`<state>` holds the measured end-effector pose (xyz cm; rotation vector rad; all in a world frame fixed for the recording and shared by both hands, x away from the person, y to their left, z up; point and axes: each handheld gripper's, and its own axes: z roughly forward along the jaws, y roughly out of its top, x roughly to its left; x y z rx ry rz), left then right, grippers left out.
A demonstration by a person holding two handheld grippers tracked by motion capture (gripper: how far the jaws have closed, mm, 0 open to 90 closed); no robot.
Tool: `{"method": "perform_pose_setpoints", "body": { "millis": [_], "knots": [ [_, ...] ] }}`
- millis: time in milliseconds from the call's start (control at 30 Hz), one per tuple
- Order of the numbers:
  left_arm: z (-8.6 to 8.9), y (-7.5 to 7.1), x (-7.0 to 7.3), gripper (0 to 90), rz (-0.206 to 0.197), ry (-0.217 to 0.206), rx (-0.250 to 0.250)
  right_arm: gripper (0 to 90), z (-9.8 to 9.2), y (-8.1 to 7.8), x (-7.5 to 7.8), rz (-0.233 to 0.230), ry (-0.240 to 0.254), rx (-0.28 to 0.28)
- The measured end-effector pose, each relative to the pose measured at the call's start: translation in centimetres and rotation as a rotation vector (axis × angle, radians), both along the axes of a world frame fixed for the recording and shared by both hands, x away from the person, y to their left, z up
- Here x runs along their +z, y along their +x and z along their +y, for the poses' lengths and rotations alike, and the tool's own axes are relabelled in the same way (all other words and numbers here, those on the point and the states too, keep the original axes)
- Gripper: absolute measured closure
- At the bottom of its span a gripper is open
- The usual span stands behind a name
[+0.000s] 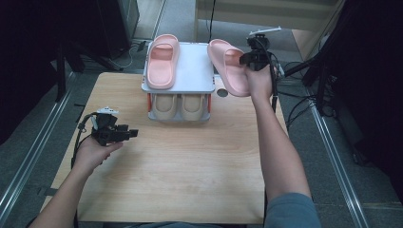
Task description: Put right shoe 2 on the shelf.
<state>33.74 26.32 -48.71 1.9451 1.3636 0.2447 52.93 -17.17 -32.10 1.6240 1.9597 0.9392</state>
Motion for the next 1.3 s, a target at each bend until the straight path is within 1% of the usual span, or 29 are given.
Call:
{"method": "perform_pose_setpoints", "body": {
  "millis": [33,67,100,133,167,200,233,267,300,333,367,433,467,500,633,667,767,800,867,900,967,1033,1067,1133,1167,1200,1233,1267,1300],
  "knots": [
    [0.0,0.0,0.0,45.6,-0.002,-0.006,0.0,82.1,1.1,0.6,0.1,0.002,-0.009,0.004],
    [0.0,0.0,0.0,45.6,-0.002,-0.006,0.0,82.1,1.1,0.6,0.1,0.002,-0.009,0.004],
    [0.0,0.1,0.0,45.6,-0.004,-0.006,-0.011,82.6,2.0,1.1,0.1,0.001,-0.013,0.008],
    [0.0,0.1,0.0,45.6,-0.004,-0.006,-0.011,82.6,2.0,1.1,0.1,0.001,-0.013,0.008],
    [-0.1,0.1,0.0,45.6,-0.004,-0.005,-0.018,82.9,3.1,1.7,0.0,0.004,-0.023,0.006],
    [-0.1,0.1,0.0,45.6,-0.004,-0.005,-0.018,82.9,3.1,1.7,0.0,0.004,-0.023,0.006],
    [-0.1,0.1,0.0,45.6,-0.005,-0.01,-0.021,82.9,3.6,2.0,0.0,0.005,-0.023,0.005],
    [-0.1,0.1,0.1,45.6,-0.007,-0.013,-0.02,82.9,4.8,2.7,-0.1,0.011,-0.03,0.011],
    [-0.1,0.1,0.1,45.6,-0.003,-0.016,-0.027,83.0,5.2,2.9,-0.1,0.011,-0.033,0.012],
    [-0.1,0.1,0.1,45.6,-0.003,-0.016,-0.027,83.0,5.2,2.9,-0.1,0.011,-0.033,0.012],
    [0.0,0.1,0.1,45.6,-0.002,-0.017,-0.029,82.6,6.3,3.4,-0.3,0.011,-0.046,0.016],
    [0.0,0.1,0.1,45.7,-0.007,-0.024,-0.025,82.3,7.3,3.8,-0.5,0.016,-0.057,0.019],
    [0.0,0.1,0.1,45.6,-0.007,-0.024,-0.025,82.3,7.3,3.8,-0.5,0.016,-0.057,0.019],
    [0.0,0.1,0.1,45.7,-0.007,-0.026,-0.027,82.2,8.2,4.2,-0.7,0.017,-0.074,0.018],
    [-0.1,0.1,0.2,45.7,-0.012,-0.026,-0.029,81.7,9.8,4.8,-1.1,0.02,-0.115,0.018],
    [-0.1,0.1,0.2,45.7,-0.012,-0.026,-0.029,81.7,9.8,4.8,-1.1,0.02,-0.115,0.018],
    [-0.1,0.1,0.2,45.7,-0.015,-0.024,-0.03,79.7,11.1,4.9,-1.3,0.009,-0.151,0.008],
    [-0.1,0.1,0.2,45.7,-0.015,-0.024,-0.03,79.7,11.1,4.9,-1.3,0.009,-0.151,0.008],
    [-0.1,0.1,0.1,45.7,-0.015,-0.021,-0.032,77.6,11.5,4.9,-1.3,0.017,-0.139,0.008],
    [-0.2,0.1,0.1,45.7,-0.014,-0.019,-0.032,75.7,11.7,4.8,-1.3,0.019,-0.122,0.015],
    [-0.2,0.1,0.1,45.6,-0.014,-0.016,-0.033,75.0,11.8,4.7,-1.3,0.02,-0.118,0.015],
    [-0.3,0.1,0.1,45.7,-0.013,-0.017,-0.032,71.5,11.9,4.2,-1.1,0.01,-0.101,0.03],
    [-0.3,0.1,0.1,45.7,-0.013,-0.017,-0.032,71.5,11.9,4.2,-1.1,0.01,-0.101,0.03],
    [-0.3,0.1,0.1,45.7,-0.012,-0.012,-0.031,69.3,11.9,3.7,-1.0,0.0,-0.091,0.046],
    [-0.4,0.2,0.1,45.7,-0.012,-0.01,-0.033,68.7,11.9,3.3,-1.1,0.0,-0.079,0.065],
    [-0.4,0.2,0.1,45.7,-0.012,-0.01,-0.033,68.7,11.9,3.3,-1.1,0.0,-0.079,0.065],
    [-0.4,0.2,0.0,45.7,-0.012,-0.007,-0.034,67.6,12.0,2.8,-1.2,-0.01,-0.081,0.082],
    [-0.4,0.2,0.0,45.7,-0.012,-0.007,-0.034,67.6,12.0,2.8,-1.2,-0.01,-0.081,0.082],
    [-0.5,0.2,0.0,45.7,-0.011,-0.006,-0.034,66.5,12.0,2.5,-1.2,-0.017,-0.079,0.095]
  ]
}}
